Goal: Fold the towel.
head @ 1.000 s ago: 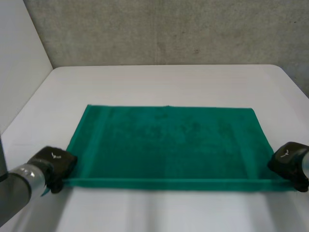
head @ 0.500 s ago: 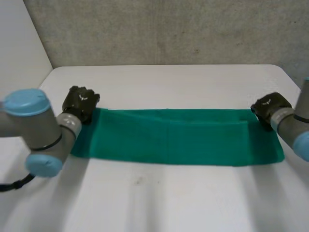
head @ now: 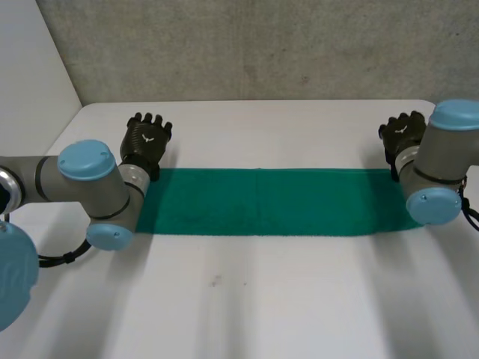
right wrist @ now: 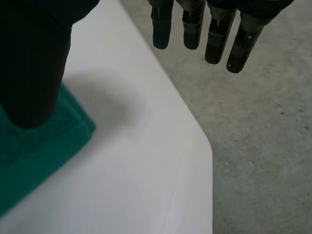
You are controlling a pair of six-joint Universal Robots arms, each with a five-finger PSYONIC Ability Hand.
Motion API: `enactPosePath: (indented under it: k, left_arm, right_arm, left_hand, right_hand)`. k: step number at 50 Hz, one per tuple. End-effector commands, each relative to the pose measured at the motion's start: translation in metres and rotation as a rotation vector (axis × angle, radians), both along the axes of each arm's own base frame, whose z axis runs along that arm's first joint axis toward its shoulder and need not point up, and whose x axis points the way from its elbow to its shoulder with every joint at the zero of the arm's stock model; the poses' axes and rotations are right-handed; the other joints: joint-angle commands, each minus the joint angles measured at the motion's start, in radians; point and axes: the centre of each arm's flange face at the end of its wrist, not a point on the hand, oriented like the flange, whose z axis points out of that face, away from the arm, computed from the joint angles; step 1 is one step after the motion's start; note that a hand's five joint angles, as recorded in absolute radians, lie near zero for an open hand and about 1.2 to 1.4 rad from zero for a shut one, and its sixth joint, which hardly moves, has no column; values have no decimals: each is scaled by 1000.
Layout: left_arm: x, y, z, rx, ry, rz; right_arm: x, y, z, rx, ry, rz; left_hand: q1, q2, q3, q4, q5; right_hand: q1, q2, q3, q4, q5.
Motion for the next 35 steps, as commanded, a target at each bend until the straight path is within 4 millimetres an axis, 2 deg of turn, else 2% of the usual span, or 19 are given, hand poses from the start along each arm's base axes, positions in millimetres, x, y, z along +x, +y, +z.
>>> enactPosePath:
  k: [1,3,4,5,8,9,12,16,19,22,26,29,31,32,33,35]
  left_arm:
    - [4,34,31,0,2,-13]
    - [5,43,38,2,5,-18]
    - [6,48,40,4,4,-20]
    - [8,58,44,12,4,-23]
    - [12,73,50,21,5,-27]
    - [14,77,50,26,5,-29]
    - [20,94,51,43,0,-35]
    - [22,110,45,70,-9,-45]
    - [22,117,39,82,-15,-53]
    - [22,118,36,80,-16,-53]
    - [23,119,35,81,-14,-53]
    - [23,119,34,84,-15,-53]
    - [23,119,33,85,-16,-53]
    - [22,120,33,85,-16,-54]
    - [22,120,33,85,-16,-54]
    - [23,120,32,89,-18,-53]
  right_arm:
    - [-6,31,51,-7,-204,29]
    - [-6,42,55,9,-217,56]
    - [-6,53,60,23,-226,84]
    - [-5,60,61,35,-230,101]
    - [-8,83,62,87,-236,146]
    - [-8,83,62,87,-236,146]
    - [-27,99,46,192,-240,124]
    - [-38,109,25,277,-240,103]
    - [-43,110,18,295,-241,87]
    - [-52,104,10,296,-243,63]
    - [-59,93,-13,316,-240,36]
    - [-64,86,-23,312,-237,24]
    - [-68,81,-23,295,-240,18]
    - [-72,75,-22,272,-242,9]
    - [-74,73,-22,264,-243,7]
    - [-80,68,-24,261,-239,-13]
  left_hand:
    - [-18,-29,-39,-28,-44]
    - [-18,-29,-39,-28,-44]
    - [-18,-29,-39,-28,-44]
    - [-18,-29,-39,-28,-44]
    - [-18,-29,-39,-28,-44]
    - [-18,-30,-40,-29,-45]
    - [-18,-29,-39,-28,-44]
    - [-18,-30,-40,-29,-45]
    - [-18,-30,-40,-29,-45]
    - [-18,-30,-40,-29,-45]
    - [-18,-30,-40,-29,-45]
    - [-18,-29,-39,-28,-44]
    - [-18,-30,-40,-29,-45]
    - [-18,-30,-40,-29,-45]
    - [-18,-30,-40,-29,-45]
    - [-18,-30,-40,-29,-45]
  right_hand:
    - [-29,-49,-36,-59,-65]
    - [-29,-49,-36,-59,-65]
    - [-29,-49,-36,-59,-65]
    - [-29,-49,-36,-59,-65]
    - [-29,-49,-36,-59,-65]
    - [-29,-49,-36,-59,-65]
    - [-29,-49,-36,-59,-65]
    - [-29,-49,-36,-59,-65]
    - [-29,-49,-36,-59,-65]
    - [-28,-47,-35,-58,-64]
    - [83,64,76,54,48]
    - [391,371,384,361,355]
    - [725,706,718,695,689]
    - [1075,1056,1068,1046,1039]
    - [1191,1172,1184,1162,1155]
    - [1192,1173,1185,1163,1156]
